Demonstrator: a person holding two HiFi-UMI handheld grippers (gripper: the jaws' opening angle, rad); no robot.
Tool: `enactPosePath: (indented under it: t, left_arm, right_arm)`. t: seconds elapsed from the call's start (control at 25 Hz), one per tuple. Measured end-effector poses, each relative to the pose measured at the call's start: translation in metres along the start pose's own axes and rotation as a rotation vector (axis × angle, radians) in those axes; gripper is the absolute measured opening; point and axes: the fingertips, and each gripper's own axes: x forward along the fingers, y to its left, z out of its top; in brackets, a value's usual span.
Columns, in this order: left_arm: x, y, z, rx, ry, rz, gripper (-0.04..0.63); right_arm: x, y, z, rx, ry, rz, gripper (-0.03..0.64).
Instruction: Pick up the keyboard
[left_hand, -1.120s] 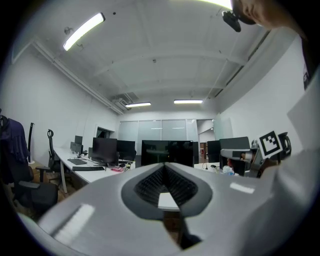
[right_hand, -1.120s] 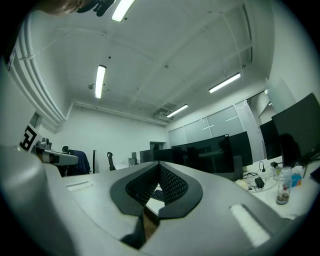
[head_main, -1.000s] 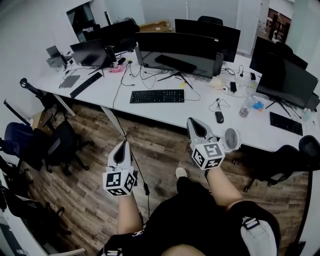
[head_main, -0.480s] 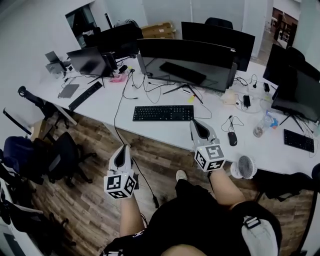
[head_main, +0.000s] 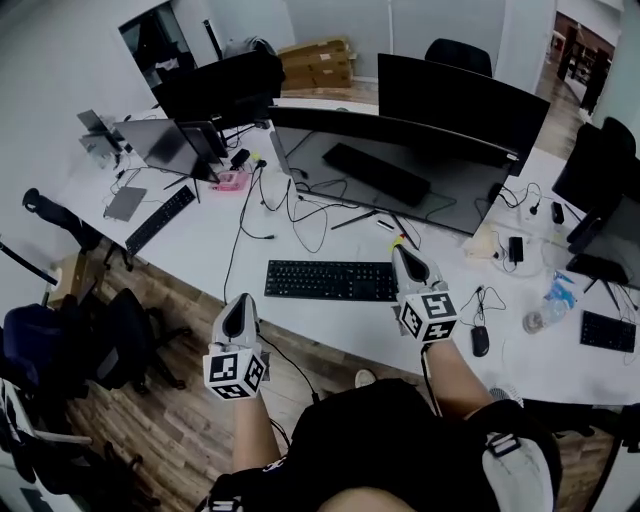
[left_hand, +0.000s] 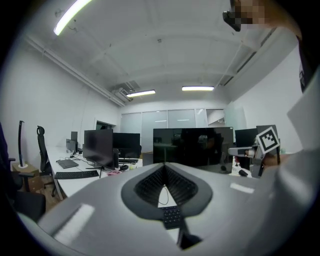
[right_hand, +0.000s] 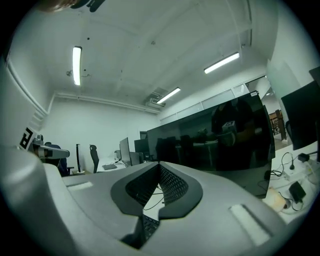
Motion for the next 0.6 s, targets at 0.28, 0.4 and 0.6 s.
enactPosePath:
  t: [0.28,0.4,0.6]
  left_arm:
    - [0.058,0.022,-0.014,0.007,0.086,-0.017,0.054]
    - [0.080,0.033,-0.018,0.010,0.112,-0.042,0.054]
    - [0.115,0.048,-0.046,-0.049,0.214,-0.133,0.125]
  right_arm:
    - [0.041,-0.023,-0.012,0.013,0.042,-0.042,-0.005]
    - [0.053,-0.029,-0.019,0.006,0.055,-0.067,-0.005]
    - [0.064,-0.052,-0.046,0.028,0.137,-0.097,0.075]
